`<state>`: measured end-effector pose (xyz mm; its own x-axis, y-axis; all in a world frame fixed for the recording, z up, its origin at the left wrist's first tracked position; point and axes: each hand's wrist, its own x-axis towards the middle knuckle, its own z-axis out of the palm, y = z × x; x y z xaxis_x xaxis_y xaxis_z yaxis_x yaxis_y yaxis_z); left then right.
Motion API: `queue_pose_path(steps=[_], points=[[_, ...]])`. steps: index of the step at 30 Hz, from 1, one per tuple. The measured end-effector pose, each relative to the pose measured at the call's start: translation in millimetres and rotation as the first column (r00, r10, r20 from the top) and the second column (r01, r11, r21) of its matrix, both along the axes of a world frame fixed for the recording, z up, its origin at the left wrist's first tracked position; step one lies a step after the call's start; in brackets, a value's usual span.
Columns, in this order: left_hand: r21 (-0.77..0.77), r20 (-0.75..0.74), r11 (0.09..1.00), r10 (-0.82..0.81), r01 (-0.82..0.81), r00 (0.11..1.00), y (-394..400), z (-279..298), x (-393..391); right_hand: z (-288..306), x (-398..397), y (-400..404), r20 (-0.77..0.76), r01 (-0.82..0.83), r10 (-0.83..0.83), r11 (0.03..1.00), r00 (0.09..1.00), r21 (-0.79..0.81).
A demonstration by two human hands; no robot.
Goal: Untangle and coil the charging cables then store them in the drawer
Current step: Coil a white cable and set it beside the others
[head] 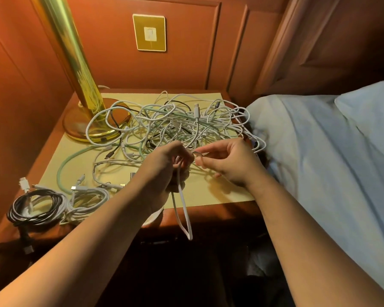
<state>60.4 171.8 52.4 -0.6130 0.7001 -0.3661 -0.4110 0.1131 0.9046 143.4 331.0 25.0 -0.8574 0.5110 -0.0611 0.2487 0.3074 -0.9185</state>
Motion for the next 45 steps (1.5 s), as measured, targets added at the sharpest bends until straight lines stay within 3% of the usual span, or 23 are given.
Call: queue_pose_path(steps=[5, 9, 11, 13, 17, 21, 24, 26, 29, 32, 35, 39, 45], points=[[0.104, 0.013, 0.989, -0.104, 0.102, 0.995, -6, 13, 1, 1, 0, -1, 0.057, 0.019, -0.026, 0.994, 0.998, 0.109], [0.287, -0.010, 0.922, -0.267, 0.259, 0.964, -17, 35, -5, -4, 0, 1, 0.187, 0.045, -0.091, 0.970, 0.978, 0.239], [0.338, -0.024, 0.910, -0.247, 0.240, 0.969, -21, 45, -13, -6, 0, 3, 0.204, 0.049, -0.111, 0.957, 0.973, 0.287], [0.306, -0.061, 0.934, -0.174, 0.185, 0.983, -22, 48, -21, -3, 1, 3, 0.168, 0.051, -0.095, 0.968, 0.981, 0.246], [0.227, -0.162, 0.965, -0.093, 0.129, 0.982, -20, 35, -30, 11, 5, -2, -0.075, 0.018, -0.013, 0.998, 0.997, 0.067], [0.168, -0.274, 0.975, -0.096, 0.146, 0.957, -16, 28, -29, 6, -1, -14, -0.046, -0.132, 0.127, 0.980, 0.991, -0.151], [0.101, -0.384, 0.993, -0.021, 0.065, 0.923, -13, 19, -29, -4, -11, -26, -0.060, -0.102, 0.096, 0.989, 0.994, -0.111], [0.095, -0.470, 0.995, 0.029, 0.018, 0.882, -12, 13, -29, -5, -15, -28, -0.090, -0.089, 0.087, 0.996, 0.992, -0.016], [0.100, -0.531, 0.995, 0.029, 0.029, 0.847, -11, 5, -24, -2, -17, -29, -0.018, -0.122, 0.125, 0.981, 0.992, 0.148], [0.110, -0.597, 0.994, 0.071, -0.006, 0.799, -6, -1, -15, -4, -18, -31, -0.017, -0.138, 0.140, 0.988, 0.990, 0.071], [0.181, -0.567, 0.982, 0.154, -0.061, 0.809, -2, 0, -14, -5, -19, -30, 0.004, -0.084, 0.084, 0.994, 0.996, 0.068], [0.187, -0.405, 0.980, 0.143, -0.072, 0.903, -6, 10, -17, -10, -20, -25, 0.080, 0.011, 0.003, 0.984, 0.997, -0.180], [0.168, -0.397, 0.983, 0.004, 0.069, 0.918, -10, 22, -10, -11, -21, -24, 0.122, 0.045, -0.028, 0.988, 0.992, -0.147]])
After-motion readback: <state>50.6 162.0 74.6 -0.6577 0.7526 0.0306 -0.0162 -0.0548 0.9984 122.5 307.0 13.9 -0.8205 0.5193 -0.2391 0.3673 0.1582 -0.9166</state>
